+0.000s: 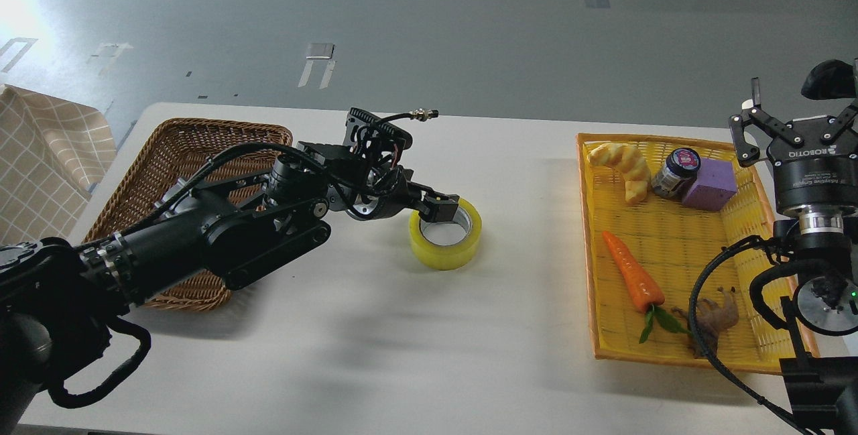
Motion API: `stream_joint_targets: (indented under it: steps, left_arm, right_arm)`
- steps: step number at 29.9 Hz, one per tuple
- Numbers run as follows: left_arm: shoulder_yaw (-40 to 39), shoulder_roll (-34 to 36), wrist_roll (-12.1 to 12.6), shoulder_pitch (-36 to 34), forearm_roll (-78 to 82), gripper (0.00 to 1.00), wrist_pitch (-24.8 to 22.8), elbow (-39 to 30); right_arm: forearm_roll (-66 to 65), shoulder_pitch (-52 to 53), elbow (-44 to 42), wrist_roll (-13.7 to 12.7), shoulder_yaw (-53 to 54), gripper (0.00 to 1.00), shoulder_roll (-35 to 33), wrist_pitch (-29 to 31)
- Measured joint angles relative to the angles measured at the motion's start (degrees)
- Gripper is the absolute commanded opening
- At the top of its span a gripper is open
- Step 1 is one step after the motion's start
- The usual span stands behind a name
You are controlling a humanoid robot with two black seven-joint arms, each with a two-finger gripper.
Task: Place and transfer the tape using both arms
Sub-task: 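Grasp the tape roll's rim with the left gripper, then lift the tape roll and carry it over the wicker basket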
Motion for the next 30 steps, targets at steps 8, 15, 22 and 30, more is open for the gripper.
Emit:
stream_joint_targets:
  steps: [8, 15, 22, 30]
  left_arm:
    - [1.2, -1.0, -0.3, 0.3, -0.1, 0.97, 1.7, 3.5]
    - [1.3, -1.3, -0.6, 0.8, 0.0, 0.84, 2.4, 4.5]
    - [1.3, -1.3, -0.8, 1.6, 0.0, 0.73, 2.6, 4.5]
    - [3.3, -1.3, -0.9, 1.8, 0.0, 0.53, 3.2, 4.6]
  right_arm:
    - [0.0, -0.1, 0.0, 0.0, 0.0, 1.00, 0.0, 0.0]
    - [0.0, -0.2, 0.0, 0.0, 0.0, 1.00, 0.0, 0.0]
    - [0.0, -0.5, 0.0, 0.0, 0.0, 1.00, 0.0, 0.0]
    - [0.0, -0.8, 0.1, 0.0, 0.0, 1.00, 0.1, 0.0]
